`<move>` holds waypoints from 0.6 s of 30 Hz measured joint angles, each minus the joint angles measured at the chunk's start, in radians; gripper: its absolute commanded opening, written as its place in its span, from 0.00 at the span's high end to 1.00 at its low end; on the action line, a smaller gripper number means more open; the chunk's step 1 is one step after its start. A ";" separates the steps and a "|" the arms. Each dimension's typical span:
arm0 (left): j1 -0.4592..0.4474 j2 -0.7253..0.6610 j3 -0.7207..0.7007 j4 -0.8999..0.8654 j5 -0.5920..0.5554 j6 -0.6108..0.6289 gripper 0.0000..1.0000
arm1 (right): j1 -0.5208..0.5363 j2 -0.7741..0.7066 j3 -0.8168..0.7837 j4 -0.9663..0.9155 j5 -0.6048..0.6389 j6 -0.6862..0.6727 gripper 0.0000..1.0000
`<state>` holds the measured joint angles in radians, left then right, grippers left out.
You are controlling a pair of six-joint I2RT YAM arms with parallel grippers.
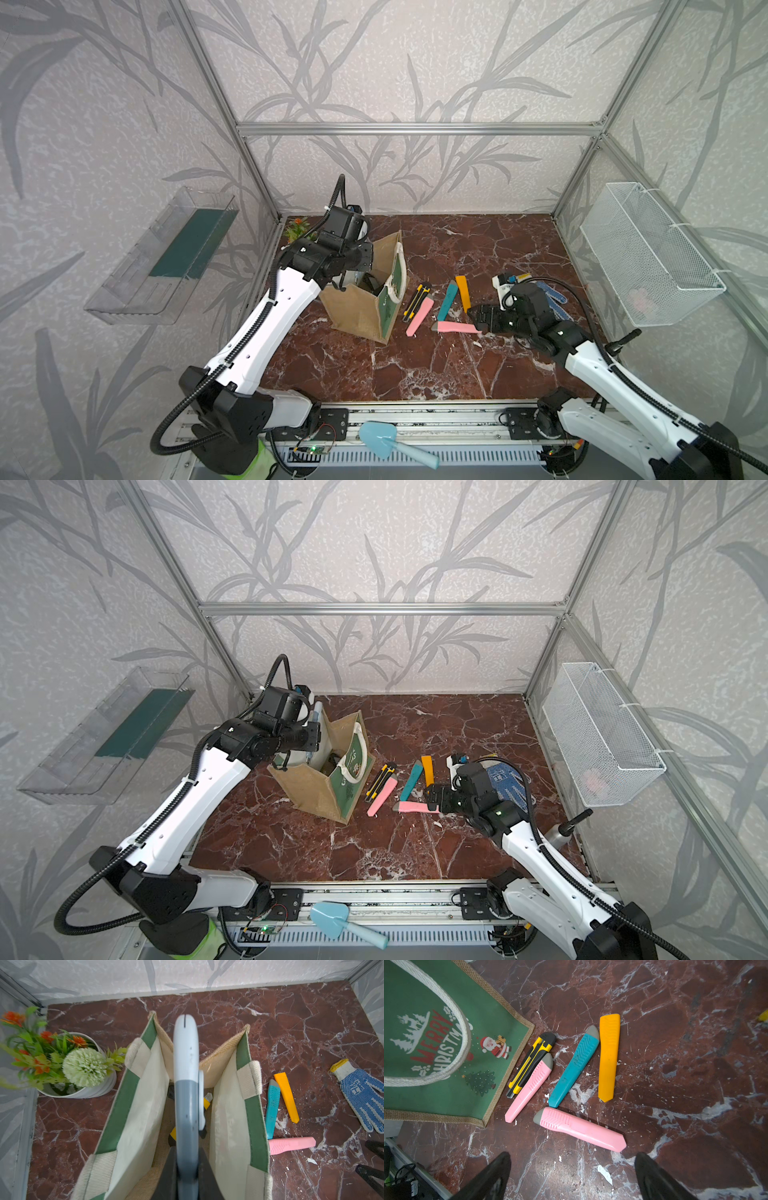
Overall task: Place the art knife into the pouch
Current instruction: Place the utility knife in the pouch.
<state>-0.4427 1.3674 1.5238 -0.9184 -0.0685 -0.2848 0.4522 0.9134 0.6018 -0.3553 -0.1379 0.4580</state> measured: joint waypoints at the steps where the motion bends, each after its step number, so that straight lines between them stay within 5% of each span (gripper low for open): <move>1: 0.007 0.008 -0.008 0.007 0.010 0.000 0.89 | 0.000 -0.006 -0.008 0.000 0.000 0.000 0.06; 13: 0.055 0.116 -0.105 0.075 0.055 0.004 0.88 | -0.001 -0.093 -0.093 0.000 -0.002 0.005 0.03; 15: 0.055 0.129 -0.106 0.073 0.063 0.003 0.79 | -0.001 -0.092 -0.106 0.002 -0.002 0.018 0.01; 18: 0.055 0.128 -0.116 0.077 0.080 -0.003 0.50 | -0.001 -0.074 -0.117 0.016 -0.010 0.040 0.01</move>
<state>-0.3882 1.4952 1.4075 -0.8410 0.0113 -0.2874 0.4515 0.8398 0.4843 -0.3397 -0.1482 0.4980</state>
